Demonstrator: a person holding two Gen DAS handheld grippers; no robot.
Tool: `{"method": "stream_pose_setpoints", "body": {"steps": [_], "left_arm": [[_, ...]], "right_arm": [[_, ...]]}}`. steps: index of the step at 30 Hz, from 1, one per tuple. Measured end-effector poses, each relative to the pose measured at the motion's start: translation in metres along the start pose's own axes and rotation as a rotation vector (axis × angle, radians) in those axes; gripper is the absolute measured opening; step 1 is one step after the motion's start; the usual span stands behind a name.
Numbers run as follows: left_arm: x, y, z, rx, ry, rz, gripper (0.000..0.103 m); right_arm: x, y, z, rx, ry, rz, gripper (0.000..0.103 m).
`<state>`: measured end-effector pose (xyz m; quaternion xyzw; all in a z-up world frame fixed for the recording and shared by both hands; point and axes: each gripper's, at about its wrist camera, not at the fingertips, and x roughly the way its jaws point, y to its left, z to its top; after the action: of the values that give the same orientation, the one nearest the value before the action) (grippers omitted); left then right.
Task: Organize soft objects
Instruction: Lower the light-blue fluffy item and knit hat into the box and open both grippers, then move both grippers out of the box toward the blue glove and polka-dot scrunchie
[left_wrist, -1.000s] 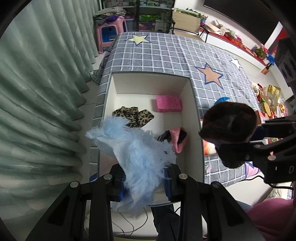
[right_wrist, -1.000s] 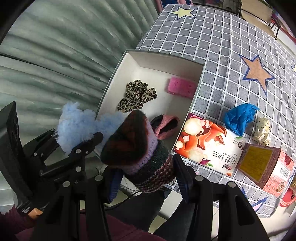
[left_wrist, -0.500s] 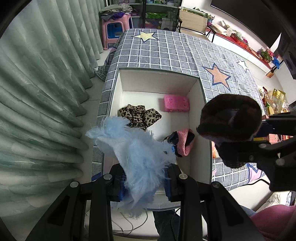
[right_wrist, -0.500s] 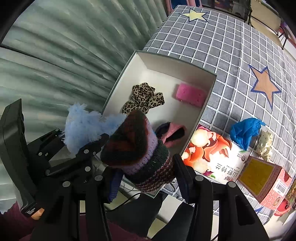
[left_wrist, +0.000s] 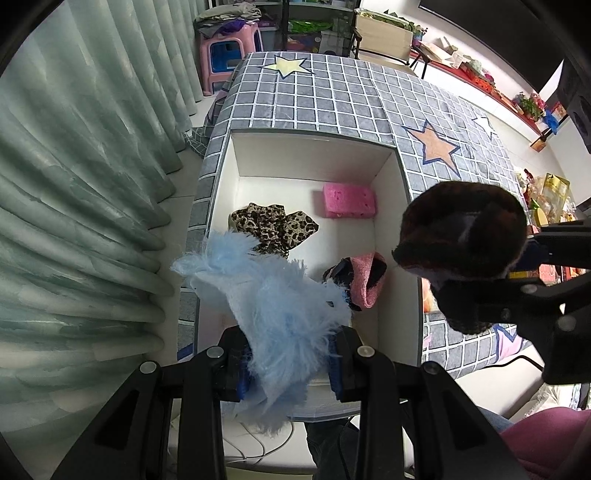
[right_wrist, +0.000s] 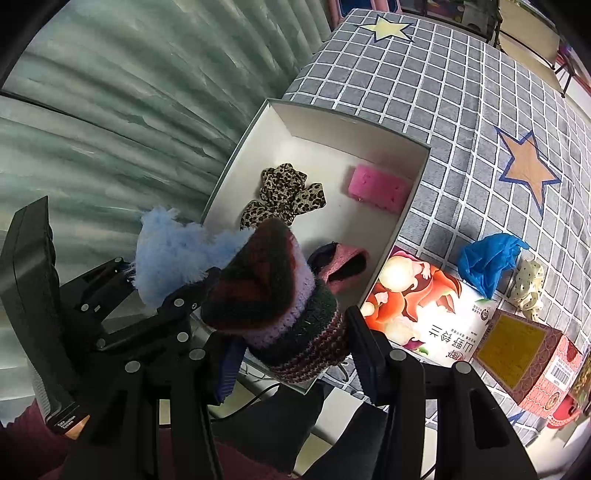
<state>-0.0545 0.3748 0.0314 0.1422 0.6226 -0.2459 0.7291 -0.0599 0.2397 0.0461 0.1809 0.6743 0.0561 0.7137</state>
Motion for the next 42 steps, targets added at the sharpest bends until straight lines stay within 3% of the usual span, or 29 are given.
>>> {"method": "stream_pose_setpoints", "body": {"steps": [6, 9, 11, 14, 15, 16, 19, 22, 29, 36, 42], "left_arm": [[0.0, 0.0, 0.0, 0.0, -0.002, 0.004, 0.036], [0.001, -0.002, 0.002, -0.001, -0.003, 0.034, 0.051], [0.002, -0.002, 0.002, -0.007, 0.0, 0.042, 0.072], [0.003, -0.002, 0.004, -0.011, 0.002, 0.069, 0.079], [0.004, -0.002, 0.004, -0.012, 0.003, 0.069, 0.08], [0.004, -0.002, 0.004, -0.015, 0.002, 0.067, 0.082], [0.004, -0.002, 0.005, -0.023, -0.001, 0.077, 0.091], [0.006, -0.003, 0.009, -0.042, 0.012, 0.055, 0.091], [0.018, 0.0, 0.017, -0.129, 0.085, -0.086, 0.091], [0.02, -0.004, 0.024, -0.157, 0.09, -0.066, 0.091], [0.021, -0.002, 0.027, -0.177, 0.096, -0.029, 0.091]], "right_arm": [[0.0, 0.001, 0.003, 0.002, -0.003, 0.001, 0.054], [-0.001, 0.002, 0.006, 0.007, -0.012, 0.012, 0.054], [-0.002, 0.002, 0.009, 0.013, -0.021, 0.023, 0.059], [-0.005, 0.001, 0.014, 0.026, -0.035, 0.037, 0.06], [-0.006, 0.001, 0.015, 0.033, -0.039, 0.041, 0.073], [-0.006, 0.0, 0.016, 0.04, -0.041, 0.044, 0.093], [-0.01, -0.005, 0.02, 0.068, -0.055, 0.057, 0.099], [-0.012, -0.012, 0.019, 0.091, -0.065, 0.069, 0.102], [-0.021, -0.047, 0.01, 0.196, -0.068, 0.088, 0.102], [-0.038, -0.085, 0.003, 0.296, -0.099, 0.123, 0.102], [-0.045, -0.092, 0.002, 0.289, -0.109, 0.124, 0.102]]}}
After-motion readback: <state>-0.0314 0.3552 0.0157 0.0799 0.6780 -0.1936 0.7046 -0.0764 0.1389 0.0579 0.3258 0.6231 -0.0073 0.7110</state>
